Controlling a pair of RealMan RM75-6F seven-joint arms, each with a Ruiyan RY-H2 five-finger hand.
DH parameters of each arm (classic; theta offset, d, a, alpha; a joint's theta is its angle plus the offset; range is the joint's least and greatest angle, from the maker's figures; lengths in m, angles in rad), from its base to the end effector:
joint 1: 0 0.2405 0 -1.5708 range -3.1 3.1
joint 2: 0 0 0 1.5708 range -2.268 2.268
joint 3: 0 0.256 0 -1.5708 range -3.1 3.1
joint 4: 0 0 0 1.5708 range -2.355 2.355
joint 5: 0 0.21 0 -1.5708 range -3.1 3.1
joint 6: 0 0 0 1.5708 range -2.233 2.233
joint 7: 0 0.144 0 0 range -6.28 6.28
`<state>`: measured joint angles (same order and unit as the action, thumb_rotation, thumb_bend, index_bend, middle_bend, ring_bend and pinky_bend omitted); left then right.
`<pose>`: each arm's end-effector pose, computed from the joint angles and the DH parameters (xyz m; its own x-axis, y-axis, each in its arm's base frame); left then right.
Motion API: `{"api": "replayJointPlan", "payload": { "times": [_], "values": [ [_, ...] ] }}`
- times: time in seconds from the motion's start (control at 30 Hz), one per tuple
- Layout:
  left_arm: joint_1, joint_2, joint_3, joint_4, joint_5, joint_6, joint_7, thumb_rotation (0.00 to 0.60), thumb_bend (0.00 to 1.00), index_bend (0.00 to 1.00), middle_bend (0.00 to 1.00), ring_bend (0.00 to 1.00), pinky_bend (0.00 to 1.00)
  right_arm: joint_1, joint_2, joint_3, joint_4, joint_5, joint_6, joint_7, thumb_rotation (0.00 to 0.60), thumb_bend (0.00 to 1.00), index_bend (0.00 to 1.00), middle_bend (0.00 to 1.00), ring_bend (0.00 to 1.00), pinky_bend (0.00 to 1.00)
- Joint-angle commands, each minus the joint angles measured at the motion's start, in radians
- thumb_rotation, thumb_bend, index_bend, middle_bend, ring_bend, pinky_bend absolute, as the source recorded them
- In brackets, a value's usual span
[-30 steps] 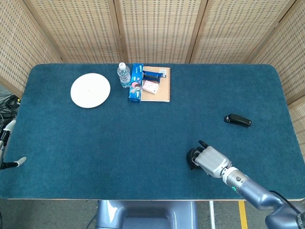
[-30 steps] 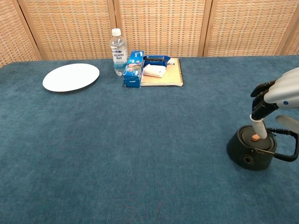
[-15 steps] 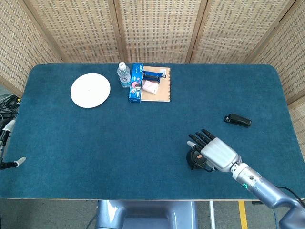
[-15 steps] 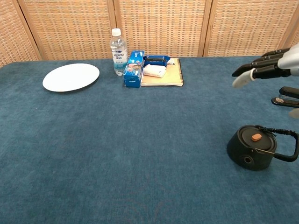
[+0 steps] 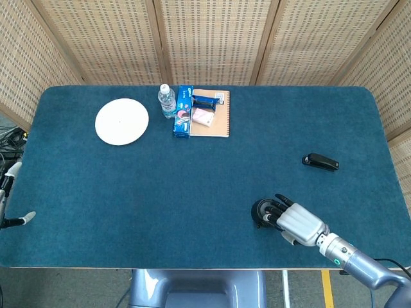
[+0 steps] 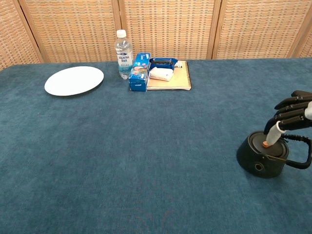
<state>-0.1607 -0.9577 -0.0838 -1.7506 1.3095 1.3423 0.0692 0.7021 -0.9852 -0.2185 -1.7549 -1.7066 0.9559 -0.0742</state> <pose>-0.3079 0.2075 0.1928 0.4444 0.0852 0.8918 0.8877 0.0919 -0.4512 -0.2134 -0.2485 0.0906 0.7589 -0.3093 0.5731 -0.5923 -0.6937 0.4099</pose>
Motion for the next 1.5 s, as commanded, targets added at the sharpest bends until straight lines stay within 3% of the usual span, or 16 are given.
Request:
{"api": "replayJointPlan", "payload": {
  "times": [0.03, 0.37, 0.63, 1.5],
  "values": [
    [-0.001, -0.001, -0.001, 0.001, -0.003, -0.002, 0.001, 0.6, 0.0, 0.0, 0.0, 0.0, 0.0, -0.01, -0.011, 0.005, 0.012, -0.008, 0.0, 0.012, 0.6, 0.72, 0.27, 0.27, 0.19, 0.0],
    [0.0, -0.001, 0.0, -0.001, -0.002, 0.0, 0.002, 0.6, 0.0, 0.0, 0.0, 0.0, 0.0, -0.026, -0.035, 0.021, 0.043, -0.014, -0.016, 0.026, 0.6, 0.74, 0.28, 0.29, 0.23, 0.0],
    [-0.001, 0.0, -0.001, 0.001, -0.004, -0.002, -0.001, 0.6, 0.0, 0.0, 0.0, 0.0, 0.0, -0.044, -0.031, 0.026, 0.061, -0.021, -0.015, 0.033, 0.6, 0.75, 0.34, 0.37, 0.29, 0.0],
    [-0.001, 0.001, -0.001, 0.0, -0.004, -0.002, -0.005, 0.6, 0.0, 0.0, 0.0, 0.0, 0.0, -0.061, -0.036, 0.038, 0.098, -0.006, -0.08, 0.003, 0.6, 0.74, 0.36, 0.38, 0.31, 0.0]
  ]
}}
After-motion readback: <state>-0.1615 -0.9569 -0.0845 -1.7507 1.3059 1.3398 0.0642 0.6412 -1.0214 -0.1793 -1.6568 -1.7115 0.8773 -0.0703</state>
